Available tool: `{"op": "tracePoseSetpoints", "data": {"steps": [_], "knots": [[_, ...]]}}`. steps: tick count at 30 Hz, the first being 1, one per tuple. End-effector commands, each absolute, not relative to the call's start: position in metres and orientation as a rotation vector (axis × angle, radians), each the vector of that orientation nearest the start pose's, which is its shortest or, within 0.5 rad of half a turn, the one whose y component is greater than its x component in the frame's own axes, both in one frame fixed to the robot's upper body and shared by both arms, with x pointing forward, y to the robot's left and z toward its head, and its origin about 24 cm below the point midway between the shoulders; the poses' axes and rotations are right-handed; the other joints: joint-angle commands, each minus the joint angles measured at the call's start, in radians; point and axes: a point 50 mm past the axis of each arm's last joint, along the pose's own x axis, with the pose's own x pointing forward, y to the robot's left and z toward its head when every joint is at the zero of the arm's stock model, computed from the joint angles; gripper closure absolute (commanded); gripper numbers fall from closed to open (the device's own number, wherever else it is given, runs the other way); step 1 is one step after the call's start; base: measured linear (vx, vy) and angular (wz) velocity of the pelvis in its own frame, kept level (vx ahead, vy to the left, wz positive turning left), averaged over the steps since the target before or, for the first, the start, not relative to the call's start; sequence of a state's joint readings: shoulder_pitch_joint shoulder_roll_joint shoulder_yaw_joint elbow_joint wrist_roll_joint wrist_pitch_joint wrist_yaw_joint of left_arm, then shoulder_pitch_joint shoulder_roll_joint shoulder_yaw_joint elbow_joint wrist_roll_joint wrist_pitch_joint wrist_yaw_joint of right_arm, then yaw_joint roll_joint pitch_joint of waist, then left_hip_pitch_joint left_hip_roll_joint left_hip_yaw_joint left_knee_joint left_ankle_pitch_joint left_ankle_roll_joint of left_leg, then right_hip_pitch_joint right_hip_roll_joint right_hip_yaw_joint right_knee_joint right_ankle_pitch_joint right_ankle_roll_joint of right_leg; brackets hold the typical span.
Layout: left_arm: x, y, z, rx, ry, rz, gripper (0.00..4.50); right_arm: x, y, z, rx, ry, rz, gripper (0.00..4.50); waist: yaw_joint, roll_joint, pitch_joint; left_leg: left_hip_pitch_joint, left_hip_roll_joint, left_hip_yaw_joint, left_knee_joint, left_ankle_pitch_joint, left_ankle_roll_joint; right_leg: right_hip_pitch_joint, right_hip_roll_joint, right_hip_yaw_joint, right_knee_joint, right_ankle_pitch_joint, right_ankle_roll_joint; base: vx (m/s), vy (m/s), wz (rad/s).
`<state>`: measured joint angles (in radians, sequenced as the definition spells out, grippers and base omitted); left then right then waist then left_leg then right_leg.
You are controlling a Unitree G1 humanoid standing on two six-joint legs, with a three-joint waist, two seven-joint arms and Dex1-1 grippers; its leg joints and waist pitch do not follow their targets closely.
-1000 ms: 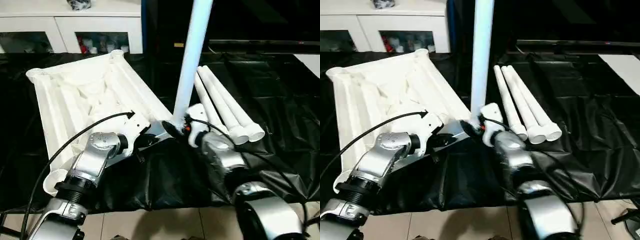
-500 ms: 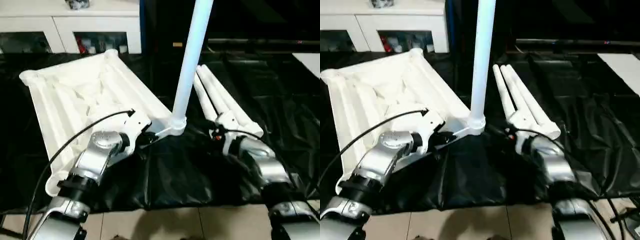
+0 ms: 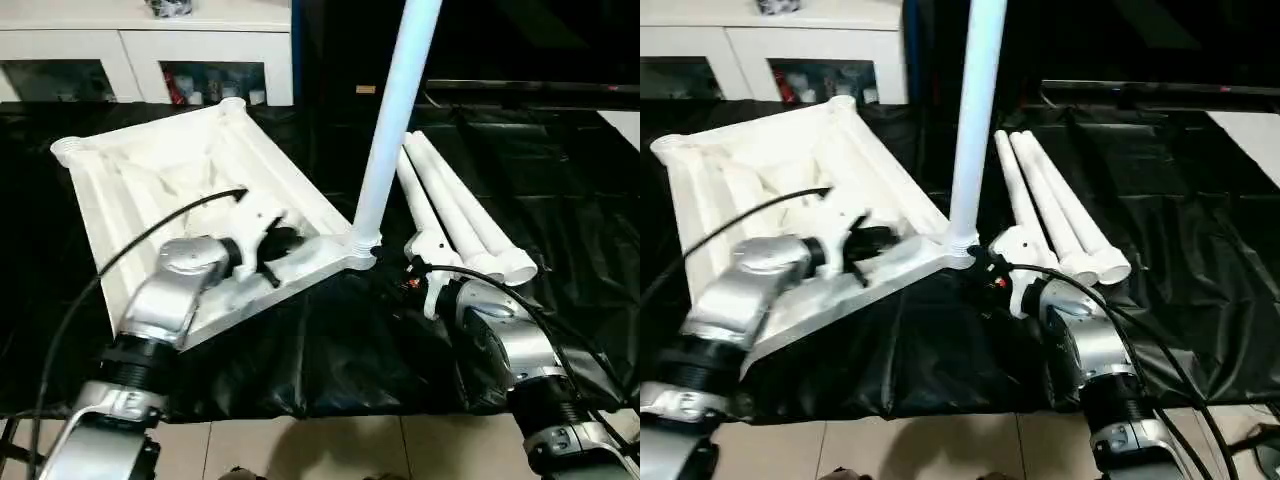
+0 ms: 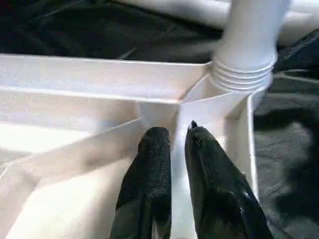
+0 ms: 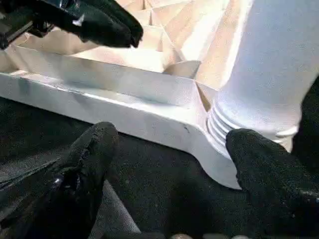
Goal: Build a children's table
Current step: Rotate table base
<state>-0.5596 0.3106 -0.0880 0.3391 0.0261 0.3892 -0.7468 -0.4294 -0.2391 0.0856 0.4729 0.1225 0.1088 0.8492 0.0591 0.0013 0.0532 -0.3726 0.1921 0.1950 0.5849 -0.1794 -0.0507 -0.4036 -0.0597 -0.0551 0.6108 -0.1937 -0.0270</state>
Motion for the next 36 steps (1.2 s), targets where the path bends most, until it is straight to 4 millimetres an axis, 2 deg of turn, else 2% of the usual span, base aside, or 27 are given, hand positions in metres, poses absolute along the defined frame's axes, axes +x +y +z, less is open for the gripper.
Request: {"op": "tracePoseSetpoints", "data": {"steps": [1, 2, 3, 4, 6, 7, 8, 9, 10, 11, 12, 13, 14, 16, 18, 21, 23, 26, 28, 30, 31, 33, 35, 36], "knots": [[0.342, 0.169, 0.096, 0.320, 0.320, -0.662, 3.62, 0.309, -0.132, 0.045, -0.095, 0.233, 0.926, 0.52, 0.004, 0.011, -0.066, 0.013, 0.039, -0.022, -0.058, -0.159, 0.048, 0.054, -0.076, 0.046, -0.068, -0.092, -0.222, 0.000, 0.000, 0.00], [0.342, 0.176, 0.098, 0.336, 0.326, -0.631, 3.62, 0.308, -0.132, 0.044, -0.099, 0.236, 0.929, 0.52, 0.003, 0.009, -0.066, 0.013, 0.039, -0.022, -0.059, -0.160, 0.049, 0.054, -0.075, 0.046, -0.068, -0.089, -0.221, 0.000, 0.000, 0.00], [0.346, 0.200, 0.102, 0.410, 0.340, -0.503, 3.42, 0.307, -0.130, 0.044, -0.103, 0.244, 0.927, 0.52, 0.002, 0.010, -0.066, 0.014, 0.039, -0.024, -0.060, -0.168, 0.047, 0.054, -0.073, 0.044, -0.067, -0.093, -0.214, 0.000, 0.000, 0.00], [0.348, 0.216, 0.106, 0.464, 0.348, -0.415, 3.34, 0.306, -0.129, 0.043, -0.105, 0.249, 0.925, 0.52, -0.003, 0.012, -0.065, 0.011, 0.037, -0.027, -0.062, -0.177, 0.041, 0.056, -0.072, 0.042, -0.067, -0.103, -0.203, 0.000, 0.000, 0.00], [0.348, 0.259, 0.116, 0.600, 0.384, -0.196, 3.24, 0.307, -0.125, 0.040, -0.126, 0.271, 0.915, 0.52, -0.014, 0.014, -0.064, 0.013, 0.033, -0.028, -0.061, -0.196, 0.029, 0.055, -0.069, 0.041, -0.070, -0.132, -0.185, 0.000, 0.000, 0.00], [0.347, 0.269, 0.119, 0.627, 0.393, -0.148, 3.24, 0.307, -0.123, 0.040, -0.132, 0.276, 0.914, 0.52, -0.016, 0.017, -0.064, 0.016, 0.034, -0.029, -0.061, -0.203, 0.022, 0.052, -0.069, 0.042, -0.072, -0.148, -0.181, 0.000, 0.000, 0.00], [0.344, 0.282, 0.122, 0.642, 0.408, -0.097, 3.24, 0.308, -0.121, 0.038, -0.136, 0.284, 0.909, 0.52, -0.017, 0.014, -0.065, 0.016, 0.034, -0.029, -0.061, -0.201, 0.021, 0.053, -0.069, 0.041, -0.072, -0.146, -0.183, 0.000, 0.000, 0.00], [0.342, 0.290, 0.124, 0.641, 0.421, -0.063, 3.24, 0.308, -0.119, 0.038, -0.138, 0.288, 0.906, 0.52, -0.015, 0.014, -0.064, 0.017, 0.039, -0.029, -0.063, -0.192, 0.015, 0.049, -0.071, 0.042, -0.070, -0.129, -0.202, 0.000, 0.000, 0.00], [0.342, 0.290, 0.124, 0.641, 0.421, -0.063, 3.24, 0.308, -0.119, 0.038, -0.138, 0.288, 0.906, 0.52, -0.013, 0.017, -0.064, 0.019, 0.040, -0.030, -0.063, -0.191, 0.013, 0.048, -0.073, 0.042, -0.067, -0.125, -0.209, 0.000, 0.000, 0.00], [0.338, 0.298, 0.125, 0.647, 0.439, -0.036, 3.24, 0.308, -0.117, 0.038, -0.139, 0.292, 0.906, 0.52, -0.009, 0.021, -0.063, 0.022, 0.042, -0.028, -0.063, -0.198, 0.011, 0.044, -0.073, 0.043, -0.068, -0.122, -0.216, 0.000, 0.000, 0.00], [0.337, 0.301, 0.125, 0.654, 0.447, -0.029, 3.24, 0.309, -0.116, 0.037, -0.141, 0.294, 0.906, 0.52, -0.006, 0.021, -0.063, 0.023, 0.042, -0.028, -0.063, -0.200, 0.009, 0.044, -0.073, 0.043, -0.066, -0.120, -0.218, 0.000, 0.000, 0.00], [0.328, 0.313, 0.120, 0.694, 0.510, -0.016, 3.24, 0.310, -0.112, 0.035, -0.153, 0.307, 0.899, 0.52, 0.001, 0.019, -0.064, 0.022, 0.043, -0.028, -0.064, -0.199, 0.007, 0.043, -0.075, 0.044, -0.065, -0.115, -0.219, 0.000, 0.000, 0.00], [0.328, 0.313, 0.120, 0.694, 0.510, -0.016, 3.24, 0.310, -0.112, 0.035, -0.153, 0.307, 0.899, 0.52, -0.001, 0.019, -0.063, 0.019, 0.042, -0.029, -0.067, -0.204, 0.003, 0.044, -0.075, 0.044, -0.062, -0.116, -0.216, 0.000, 0.000, 0.00], [0.322, 0.317, 0.113, 0.716, 0.565, -0.050, 3.59, 0.312, -0.109, 0.034, -0.158, 0.318, 0.883, 0.52, 0.002, 0.018, -0.062, 0.021, 0.042, -0.028, -0.067, -0.212, -0.005, 0.043, -0.077, 0.046, -0.066, -0.127, -0.211, 0.000, 0.000, 0.00], [0.320, 0.316, 0.109, 0.707, 0.591, -0.080, 3.63, 0.313, -0.107, 0.033, -0.150, 0.325, 0.874, 0.81, 0.007, 0.018, -0.062, 0.023, 0.041, -0.027, -0.067, -0.215, -0.009, 0.042, -0.079, 0.048, -0.067, -0.131, -0.210, 0.000, 0.000, 0.00], [0.316, 0.313, 0.097, 0.714, 0.657, -0.147, 4.04, 0.317, -0.105, 0.032, -0.164, 0.344, 0.833, 0.93, 0.014, 0.023, -0.061, 0.023, 0.042, -0.030, -0.071, -0.233, -0.024, 0.041, -0.082, 0.048, -0.067, -0.156, -0.202, 0.000, 0.000, 0.00], [0.313, 0.311, 0.090, 0.727, 0.696, -0.188, 4.13, 0.320, -0.103, 0.030, -0.175, 0.360, 0.808, 1.23, 0.011, 0.023, -0.063, 0.023, 0.040, -0.030, -0.070, -0.231, -0.030, 0.041, -0.080, 0.047, -0.064, -0.143, -0.207, 0.000, 0.000, 0.00], [0.307, 0.304, 0.078, 0.749, 0.767, -0.338, 4.48, 0.328, -0.098, 0.024, -0.213, 0.395, 0.756, 1.38, 0.010, 0.023, -0.063, 0.023, 0.040, -0.032, -0.071, -0.238, -0.040, 0.041, -0.085, 0.049, -0.066, -0.153, -0.211, 0.000, 0.000, 0.00], [0.306, 0.302, 0.077, 0.758, 0.780, -0.371, 4.50, 0.330, -0.098, 0.024, -0.218, 0.401, 0.745, 1.58, 0.007, 0.020, -0.064, 0.022, 0.040, -0.030, -0.070, -0.233, -0.041, 0.044, -0.084, 0.050, -0.064, -0.132, -0.213, 0.000, 0.000, 0.00], [0.300, 0.296, 0.074, 0.777, 0.822, -0.482, 4.50, 0.334, -0.096, 0.023, -0.224, 0.407, 0.727, 1.78, 0.008, 0.022, -0.066, 0.022, 0.041, -0.031, -0.069, -0.210, -0.036, 0.045, -0.086, 0.049, -0.059, -0.097, -0.220, 0.000, 0.000, 0.00], [0.293, 0.291, 0.072, 0.781, 0.868, -0.602, 4.50, 0.339, -0.093, 0.023, -0.229, 0.404, 0.711, 1.81, 0.003, 0.020, -0.065, 0.016, 0.042, -0.033, -0.071, -0.207, -0.034, 0.048, -0.088, 0.049, -0.056, -0.104, -0.229, 0.000, 0.000, 0.00], [0.287, 0.286, 0.069, 0.778, 0.897, -0.695, 4.50, 0.342, -0.091, 0.024, -0.228, 0.401, 0.698, 1.94, 0.001, 0.025, -0.061, 0.023, 0.043, -0.028, -0.070, -0.222, -0.039, 0.041, -0.085, 0.050, -0.061, -0.116, -0.234, 0.000, 0.000, 0.00], [0.283, 0.283, 0.068, 0.762, 0.922, -0.746, 4.50, 0.345, -0.090, 0.025, -0.228, 0.395, 0.684, 2.24, 0.001, 0.025, -0.060, 0.024, 0.042, -0.028, -0.072, -0.241, -0.048, 0.043, -0.084, 0.051, -0.059, -0.128, -0.233, 0.000, 0.000, 0.00], [0.280, 0.276, 0.068, 0.722, 0.914, -0.807, 4.50, 0.347, -0.087, 0.026, -0.215, 0.394, 0.681, 2.24, 0.001, 0.026, -0.059, 0.025, 0.042, -0.027, -0.073, -0.247, -0.049, 0.042, -0.083, 0.050, -0.060, -0.132, -0.231, 0.000, 0.000, 0.00]]}}
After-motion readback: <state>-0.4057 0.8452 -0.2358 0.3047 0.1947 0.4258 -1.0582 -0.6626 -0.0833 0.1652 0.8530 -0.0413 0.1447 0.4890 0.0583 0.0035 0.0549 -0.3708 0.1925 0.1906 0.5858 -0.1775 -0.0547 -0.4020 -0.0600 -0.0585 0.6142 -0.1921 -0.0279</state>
